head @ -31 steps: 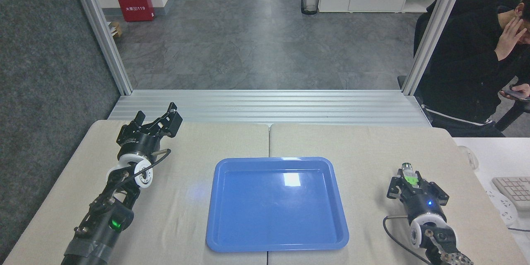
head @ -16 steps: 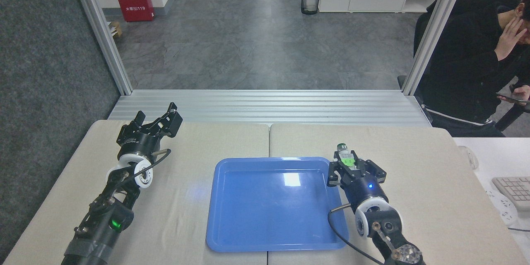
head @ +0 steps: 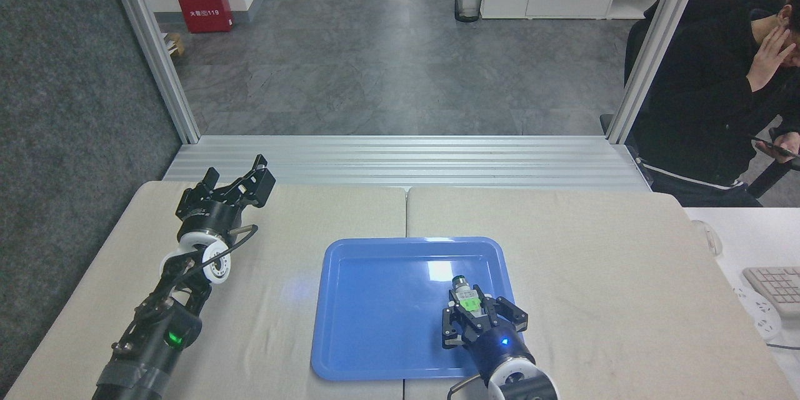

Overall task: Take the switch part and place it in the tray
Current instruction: 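Carry the switch part with the right gripper into the blue tray and release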

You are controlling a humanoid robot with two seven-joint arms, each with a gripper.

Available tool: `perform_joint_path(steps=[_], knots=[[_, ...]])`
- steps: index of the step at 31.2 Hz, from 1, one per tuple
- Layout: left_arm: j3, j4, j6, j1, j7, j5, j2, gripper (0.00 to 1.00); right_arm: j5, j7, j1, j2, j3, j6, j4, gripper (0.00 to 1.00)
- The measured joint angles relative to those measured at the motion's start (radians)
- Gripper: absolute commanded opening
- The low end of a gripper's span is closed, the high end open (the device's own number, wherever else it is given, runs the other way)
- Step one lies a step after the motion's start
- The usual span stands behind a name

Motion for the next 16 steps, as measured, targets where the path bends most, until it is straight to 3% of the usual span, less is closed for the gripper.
perform_joint_path(steps=[1, 2, 3, 9, 16], knots=[[0.000, 0.000, 0.000, 0.000, 0.000, 0.000, 0.000, 1.00, 0.001, -0.003, 0.002, 0.001, 0.001, 0.000, 0.005, 0.48], [0.000, 0.000, 0.000, 0.000, 0.000, 0.000, 0.000, 1.00, 0.001, -0.004, 0.004, 0.001, 0.001, 0.000, 0.010, 0.93], [0.000, 0.000, 0.000, 0.000, 0.000, 0.000, 0.000, 1.00, 0.001, -0.006, 0.006, 0.003, -0.001, 0.000, 0.014, 1.00], [0.000, 0.000, 0.000, 0.000, 0.000, 0.000, 0.000, 1.00, -0.005, -0.026, 0.002, 0.024, -0.034, -0.006, 0.007, 1.00], [0.000, 0.000, 0.000, 0.000, 0.001, 0.000, 0.000, 1.00, -0.012, -0.037, -0.105, 0.054, -0.109, -0.013, -0.004, 1.00]])
